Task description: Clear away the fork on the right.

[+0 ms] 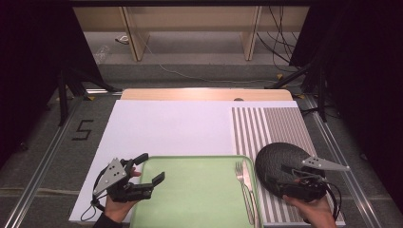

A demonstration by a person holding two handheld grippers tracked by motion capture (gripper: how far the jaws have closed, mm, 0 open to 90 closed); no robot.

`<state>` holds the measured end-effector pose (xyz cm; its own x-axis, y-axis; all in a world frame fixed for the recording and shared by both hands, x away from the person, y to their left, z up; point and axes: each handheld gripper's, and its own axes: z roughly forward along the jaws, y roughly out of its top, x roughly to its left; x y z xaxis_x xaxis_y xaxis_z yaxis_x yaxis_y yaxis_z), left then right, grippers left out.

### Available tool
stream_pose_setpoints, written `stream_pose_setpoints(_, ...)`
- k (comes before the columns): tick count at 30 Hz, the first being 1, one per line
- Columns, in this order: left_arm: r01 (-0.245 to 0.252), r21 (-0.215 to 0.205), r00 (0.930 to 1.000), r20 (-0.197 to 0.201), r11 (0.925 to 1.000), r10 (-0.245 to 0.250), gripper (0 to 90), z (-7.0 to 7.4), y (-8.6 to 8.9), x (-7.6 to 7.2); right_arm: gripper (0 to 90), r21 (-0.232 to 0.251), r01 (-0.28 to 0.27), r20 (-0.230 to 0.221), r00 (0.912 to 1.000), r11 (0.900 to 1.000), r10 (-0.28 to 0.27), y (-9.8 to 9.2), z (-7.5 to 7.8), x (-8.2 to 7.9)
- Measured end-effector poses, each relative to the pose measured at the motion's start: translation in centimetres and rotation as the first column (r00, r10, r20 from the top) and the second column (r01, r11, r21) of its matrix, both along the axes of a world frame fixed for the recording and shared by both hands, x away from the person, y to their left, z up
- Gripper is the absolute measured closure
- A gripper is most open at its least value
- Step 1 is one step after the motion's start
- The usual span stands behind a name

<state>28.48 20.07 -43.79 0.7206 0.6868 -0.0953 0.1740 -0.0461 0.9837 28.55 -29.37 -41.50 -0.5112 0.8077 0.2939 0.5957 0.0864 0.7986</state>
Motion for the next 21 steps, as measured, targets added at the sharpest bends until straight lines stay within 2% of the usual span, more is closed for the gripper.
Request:
stream_pose_setpoints(3, -0.001, 0.000, 1.0000, 0.002, 1.0000, 0.001, 15.7, 0.0, 0.0, 0.0, 20.1, 0.010, 0.014, -0.002, 0.9999, 1.000, -0.014, -0.5, 0.0, -0.1)
stream_pose_setpoints(21, -0.005, -0.003, 1.0000, 0.001, 1.0000, 0.005, 15.7, 0.0, 0.1, -0.1, 19.7, -0.001, 0.057, -0.021, 0.9982, 0.998, -0.057, -2.0, -0.3, -0.9)
